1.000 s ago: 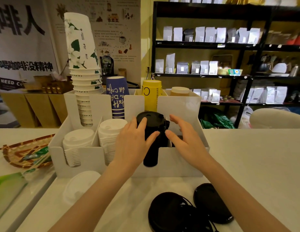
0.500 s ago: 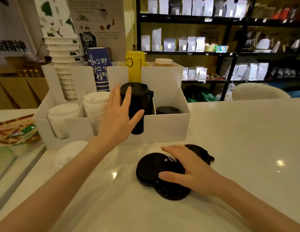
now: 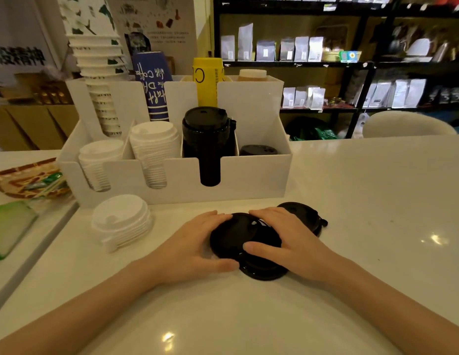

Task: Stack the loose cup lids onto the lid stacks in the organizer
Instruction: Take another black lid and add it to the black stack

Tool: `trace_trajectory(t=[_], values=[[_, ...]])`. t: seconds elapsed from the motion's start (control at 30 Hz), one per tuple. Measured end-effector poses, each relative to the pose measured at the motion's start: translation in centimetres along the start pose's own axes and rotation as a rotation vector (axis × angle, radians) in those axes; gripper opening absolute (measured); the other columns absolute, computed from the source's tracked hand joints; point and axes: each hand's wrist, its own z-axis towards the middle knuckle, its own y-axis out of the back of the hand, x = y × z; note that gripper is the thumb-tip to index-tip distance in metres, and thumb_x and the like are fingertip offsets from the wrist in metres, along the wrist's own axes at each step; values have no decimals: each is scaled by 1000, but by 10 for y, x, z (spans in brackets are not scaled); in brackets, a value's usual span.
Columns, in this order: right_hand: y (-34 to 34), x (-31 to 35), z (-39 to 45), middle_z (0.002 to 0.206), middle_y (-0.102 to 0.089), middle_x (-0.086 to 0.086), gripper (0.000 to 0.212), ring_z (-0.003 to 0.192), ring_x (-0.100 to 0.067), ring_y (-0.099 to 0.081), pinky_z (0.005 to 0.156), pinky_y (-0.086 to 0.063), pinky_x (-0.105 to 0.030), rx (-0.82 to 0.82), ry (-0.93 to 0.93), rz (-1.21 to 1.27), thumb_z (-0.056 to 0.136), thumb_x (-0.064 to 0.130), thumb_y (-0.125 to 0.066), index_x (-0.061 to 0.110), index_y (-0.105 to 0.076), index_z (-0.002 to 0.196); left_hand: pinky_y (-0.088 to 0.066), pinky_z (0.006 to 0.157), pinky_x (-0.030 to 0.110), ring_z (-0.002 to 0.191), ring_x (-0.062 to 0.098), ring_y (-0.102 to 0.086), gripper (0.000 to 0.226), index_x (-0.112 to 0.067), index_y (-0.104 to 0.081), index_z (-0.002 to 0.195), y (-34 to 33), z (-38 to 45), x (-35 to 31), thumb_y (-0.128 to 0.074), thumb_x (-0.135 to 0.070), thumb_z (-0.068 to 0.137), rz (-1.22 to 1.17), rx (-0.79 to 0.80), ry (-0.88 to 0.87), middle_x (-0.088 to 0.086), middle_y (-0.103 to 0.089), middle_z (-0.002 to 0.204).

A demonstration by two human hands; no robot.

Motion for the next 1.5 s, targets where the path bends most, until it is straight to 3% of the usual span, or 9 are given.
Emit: trace_trajectory(t=[0.27,0.43,0.57,0.73,0.83,1.13,1.3,1.4,1.5], values=[[4,4,0,123,-52,18,70,117,-2,-41,103,-36,-31,-33,15,63,66,66,-51,33,-42,127,-31,90,1,112,-9,-46,80,-37,-47,124,15,4,-6,-65,-62,50,-29,-67,-12,-26,-51,120],[17,20,10,109,-44,39,52,110,16,-40,92,-32,-6,-97,46,198,65,60,-64,54,-40,111,-34,90,7,113,-4,-46,80,-39,-50,121,44,10,-16,-72,-61,48,39,-133,-19,-20,-55,123],[37,34,26,100,-42,40,45,90,34,-36,73,-30,8,-107,48,266,62,51,-60,58,-35,100,-42,94,27,110,5,-49,80,-43,-48,120,71,18,-25,-74,-62,47,72,-149,11,-19,-56,120],[60,45,54,106,-51,27,56,97,9,-46,75,-35,-4,-162,98,311,66,48,-63,44,-45,119,-39,82,5,95,-12,-49,76,-36,-52,118,106,30,-38,-70,-55,47,43,-233,-58,-20,-57,107],[71,50,75,107,-55,21,68,97,9,-49,72,-41,-3,-236,138,334,59,54,-61,36,-48,123,-41,81,0,96,-11,-54,68,-33,-57,113,122,36,-42,-71,-47,49,-28,-323,-86,-16,-61,106],[84,59,128,108,-63,13,45,108,-7,-56,91,-45,-24,-492,215,503,65,48,-63,36,-57,109,-51,91,25,101,7,-63,59,-27,-62,107,150,71,-38,-74,-41,50,-230,-566,-111,-5,-65,111],[72,51,143,113,-55,12,38,105,-2,-47,87,-34,-12,-505,176,466,81,30,-59,25,-53,119,-46,95,27,105,10,-58,54,-29,-60,108,136,89,-20,-76,-39,58,-170,-674,-46,-5,-65,109],[66,42,151,121,-52,11,39,109,-3,-43,84,-31,0,-458,140,406,86,31,-52,26,-48,125,-39,87,15,107,8,-52,55,-28,-59,112,134,98,-13,-75,-41,60,-104,-703,-11,-9,-61,113],[60,33,158,129,-53,2,39,119,-8,-43,105,-36,-29,-430,128,400,88,31,-49,26,-46,127,-35,81,12,105,3,-44,57,-26,-57,115,128,104,-9,-74,-41,62,-58,-699,16,-8,-59,117]])
